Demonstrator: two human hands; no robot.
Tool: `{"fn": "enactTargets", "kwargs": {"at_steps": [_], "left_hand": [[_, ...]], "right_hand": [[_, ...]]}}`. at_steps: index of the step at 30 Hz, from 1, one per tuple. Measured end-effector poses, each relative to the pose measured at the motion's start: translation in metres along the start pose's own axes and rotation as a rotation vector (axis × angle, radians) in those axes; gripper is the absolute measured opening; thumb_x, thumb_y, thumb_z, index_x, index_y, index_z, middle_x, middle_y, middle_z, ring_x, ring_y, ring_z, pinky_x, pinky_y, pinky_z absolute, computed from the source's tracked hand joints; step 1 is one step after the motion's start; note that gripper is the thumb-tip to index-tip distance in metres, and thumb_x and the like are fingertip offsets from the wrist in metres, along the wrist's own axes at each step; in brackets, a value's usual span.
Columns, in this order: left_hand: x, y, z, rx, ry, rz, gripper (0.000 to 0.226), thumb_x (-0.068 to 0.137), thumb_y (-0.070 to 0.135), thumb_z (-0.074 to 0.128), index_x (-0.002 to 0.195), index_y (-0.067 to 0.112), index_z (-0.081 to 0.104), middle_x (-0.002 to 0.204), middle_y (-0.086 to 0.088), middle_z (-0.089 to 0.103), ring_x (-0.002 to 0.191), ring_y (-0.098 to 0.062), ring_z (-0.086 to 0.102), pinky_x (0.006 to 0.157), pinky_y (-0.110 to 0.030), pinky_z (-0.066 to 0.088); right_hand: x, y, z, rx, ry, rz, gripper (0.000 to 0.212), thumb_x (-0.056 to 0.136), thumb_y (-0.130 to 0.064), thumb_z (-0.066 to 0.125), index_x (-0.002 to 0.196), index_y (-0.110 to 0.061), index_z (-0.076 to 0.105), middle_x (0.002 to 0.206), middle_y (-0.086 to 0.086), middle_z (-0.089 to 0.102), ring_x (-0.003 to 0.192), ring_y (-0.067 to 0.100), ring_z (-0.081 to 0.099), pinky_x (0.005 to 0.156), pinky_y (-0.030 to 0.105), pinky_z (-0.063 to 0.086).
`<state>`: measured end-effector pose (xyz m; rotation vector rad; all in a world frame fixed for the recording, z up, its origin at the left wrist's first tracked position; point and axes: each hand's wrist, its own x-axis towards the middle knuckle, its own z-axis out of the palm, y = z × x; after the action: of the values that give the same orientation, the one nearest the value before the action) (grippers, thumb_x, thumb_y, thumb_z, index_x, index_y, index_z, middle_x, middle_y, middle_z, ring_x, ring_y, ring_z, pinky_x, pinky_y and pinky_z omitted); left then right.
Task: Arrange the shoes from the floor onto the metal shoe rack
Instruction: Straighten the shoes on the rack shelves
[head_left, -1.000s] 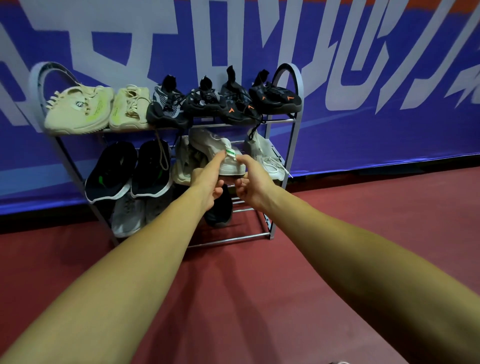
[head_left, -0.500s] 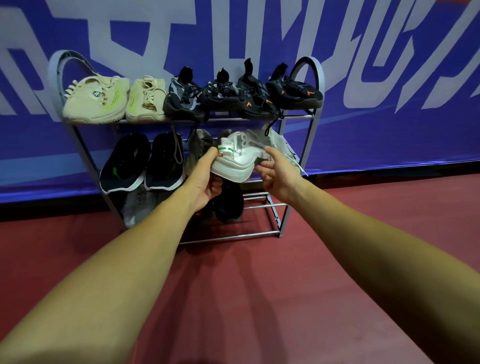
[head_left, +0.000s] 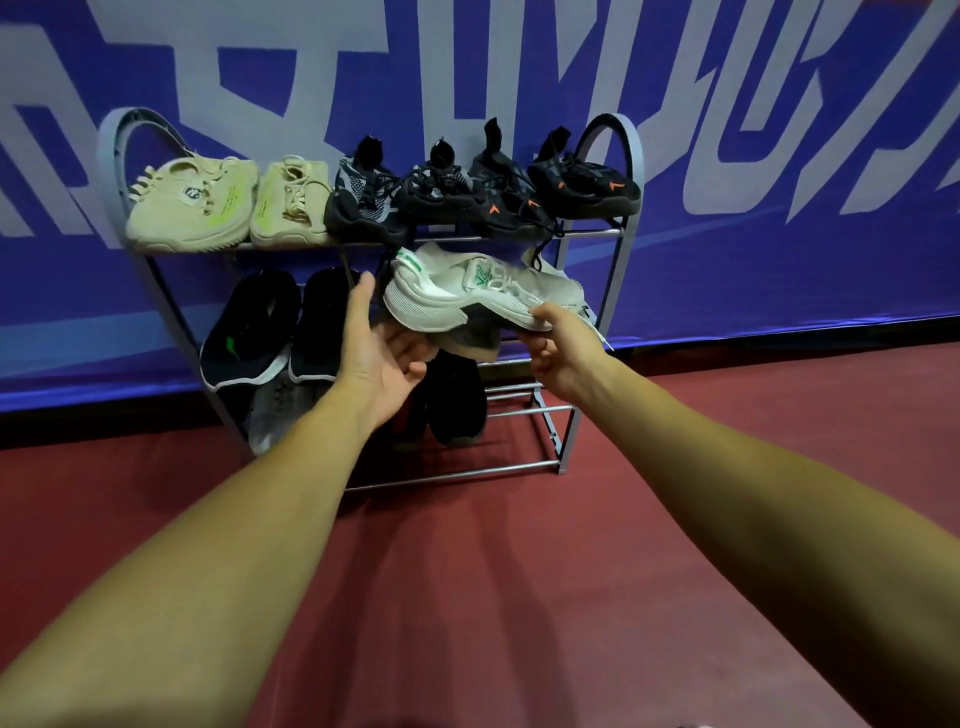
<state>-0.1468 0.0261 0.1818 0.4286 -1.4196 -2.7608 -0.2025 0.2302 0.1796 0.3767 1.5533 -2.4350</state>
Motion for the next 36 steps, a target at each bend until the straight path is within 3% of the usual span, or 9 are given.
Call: {"fn": "enactTargets", "kwargs": {"at_steps": [2, 4, 9, 12, 15, 21, 28, 32, 36], "left_hand": [[-0.002, -0.005, 0.007, -0.041, 0.027, 0.015, 0.076, 0.076, 0.081, 0.054, 0.116, 0.018, 0.069, 0.095, -0.005, 0.068, 0.067, -0.015, 0.056, 0.051, -0.023, 0.028], [-0.004, -0.011, 0.017, -0.030, 0.031, 0.025, 0.067, 0.077, 0.074, 0.062, 0.123, 0.026, 0.065, 0.100, -0.003, 0.068, 0.066, -0.012, 0.056, 0.048, -0.020, 0.027], [0.001, -0.018, 0.027, 0.005, 0.115, 0.045, 0.033, 0.078, 0.039, 0.081, 0.102, 0.029, 0.061, 0.107, -0.002, 0.069, 0.060, -0.007, 0.056, 0.039, -0.015, 0.024], [0.006, -0.016, 0.027, -0.035, 0.176, 0.098, 0.036, 0.076, 0.040, 0.082, 0.103, 0.029, 0.061, 0.106, 0.000, 0.067, 0.054, -0.005, 0.051, 0.043, -0.016, 0.026], [0.013, -0.015, 0.023, -0.097, 0.206, 0.130, 0.047, 0.073, 0.049, 0.081, 0.112, 0.029, 0.063, 0.102, -0.002, 0.065, 0.048, -0.004, 0.048, 0.043, -0.017, 0.028], [0.017, -0.013, 0.024, -0.127, 0.267, 0.109, 0.071, 0.063, 0.068, 0.081, 0.116, 0.021, 0.066, 0.103, -0.002, 0.066, 0.053, -0.005, 0.052, 0.040, -0.017, 0.030], [0.012, -0.020, 0.047, 0.066, 0.223, 0.051, 0.054, 0.075, 0.047, 0.083, 0.114, 0.015, 0.064, 0.099, -0.002, 0.069, 0.058, -0.005, 0.057, 0.034, -0.015, 0.024], [0.012, -0.033, 0.065, 0.252, 0.187, 0.003, 0.058, 0.074, 0.038, 0.084, 0.115, 0.012, 0.053, 0.110, -0.009, 0.071, 0.079, -0.019, 0.065, 0.031, -0.015, 0.026], [0.011, -0.040, 0.079, 0.306, 0.176, -0.006, 0.053, 0.074, 0.039, 0.081, 0.106, 0.012, 0.049, 0.089, -0.007, 0.059, 0.060, -0.013, 0.050, 0.032, -0.012, 0.024]], "right_hand": [[-0.002, 0.002, 0.004, -0.005, 0.001, -0.010, 0.005, 0.090, -0.014, 0.058, 0.095, -0.015, 0.058, 0.065, -0.001, 0.059, 0.039, 0.003, 0.036, 0.038, 0.015, 0.022], [-0.001, 0.005, 0.006, -0.015, -0.006, -0.005, 0.007, 0.088, -0.014, 0.059, 0.094, -0.014, 0.057, 0.076, 0.003, 0.058, 0.040, 0.003, 0.037, 0.037, 0.016, 0.023], [-0.003, 0.008, 0.008, -0.043, -0.030, 0.022, 0.007, 0.086, -0.016, 0.065, 0.090, -0.014, 0.060, 0.087, 0.010, 0.065, 0.040, 0.004, 0.039, 0.036, 0.016, 0.026], [-0.004, 0.005, 0.005, -0.050, -0.020, 0.025, 0.023, 0.084, -0.029, 0.068, 0.099, -0.013, 0.063, 0.084, 0.007, 0.068, 0.044, 0.006, 0.043, 0.038, 0.017, 0.028], [-0.005, -0.001, -0.002, -0.029, 0.053, 0.019, 0.034, 0.087, -0.047, 0.061, 0.100, -0.015, 0.060, 0.066, -0.001, 0.054, 0.042, 0.008, 0.041, 0.039, 0.017, 0.026], [-0.006, -0.003, -0.018, -0.027, 0.042, 0.032, 0.019, 0.085, -0.024, 0.056, 0.101, -0.013, 0.060, 0.066, -0.002, 0.057, 0.041, 0.008, 0.043, 0.037, 0.018, 0.030], [-0.007, -0.009, -0.019, 0.070, 0.116, -0.083, 0.025, 0.078, -0.013, 0.051, 0.100, -0.006, 0.058, 0.091, 0.012, 0.061, 0.034, 0.011, 0.048, 0.032, 0.018, 0.029], [-0.011, -0.007, -0.022, 0.078, 0.115, -0.098, 0.012, 0.079, -0.011, 0.050, 0.088, -0.008, 0.056, 0.093, 0.013, 0.059, 0.034, 0.010, 0.047, 0.030, 0.017, 0.029], [-0.014, -0.006, -0.023, 0.089, 0.145, -0.101, 0.011, 0.078, -0.010, 0.051, 0.087, -0.008, 0.058, 0.092, 0.014, 0.063, 0.039, 0.012, 0.051, 0.031, 0.018, 0.031]]}}
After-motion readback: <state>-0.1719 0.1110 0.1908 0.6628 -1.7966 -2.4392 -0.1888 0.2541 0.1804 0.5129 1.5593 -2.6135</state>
